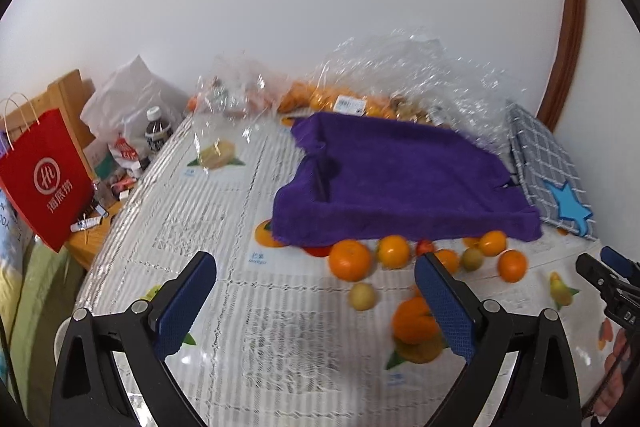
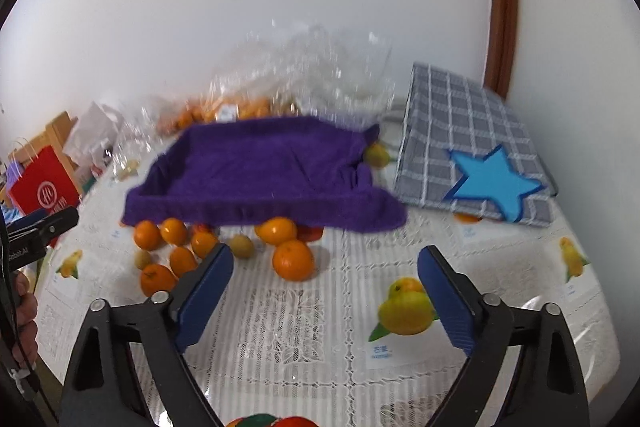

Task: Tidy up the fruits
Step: 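Move the right tool to an orange while the left tool approaches a small yellow fruit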

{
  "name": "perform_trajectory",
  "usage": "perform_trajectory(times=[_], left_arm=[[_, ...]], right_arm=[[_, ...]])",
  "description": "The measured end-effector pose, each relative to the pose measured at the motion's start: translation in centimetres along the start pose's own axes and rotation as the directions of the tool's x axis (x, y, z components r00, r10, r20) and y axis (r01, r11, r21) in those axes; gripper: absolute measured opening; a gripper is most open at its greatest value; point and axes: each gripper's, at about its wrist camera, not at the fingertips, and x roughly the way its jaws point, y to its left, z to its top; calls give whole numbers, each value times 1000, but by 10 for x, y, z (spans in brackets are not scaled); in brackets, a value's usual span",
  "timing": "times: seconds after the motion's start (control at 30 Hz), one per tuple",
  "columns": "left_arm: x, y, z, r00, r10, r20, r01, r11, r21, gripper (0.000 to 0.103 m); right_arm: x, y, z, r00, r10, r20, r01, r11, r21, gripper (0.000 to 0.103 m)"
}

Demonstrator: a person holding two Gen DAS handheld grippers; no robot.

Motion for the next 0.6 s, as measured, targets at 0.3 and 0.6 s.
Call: perform_trajectory(times=[0.3, 0.6], left_arm=[[47, 25, -21, 990, -94, -106, 87, 994, -69, 78], [55, 24, -24, 982, -143, -124, 137, 989, -55, 77]], right_arm=[[66, 16, -19, 991, 75, -112, -81, 996, -44, 64], [97, 13, -20, 984, 105, -141, -106, 994, 2, 57]])
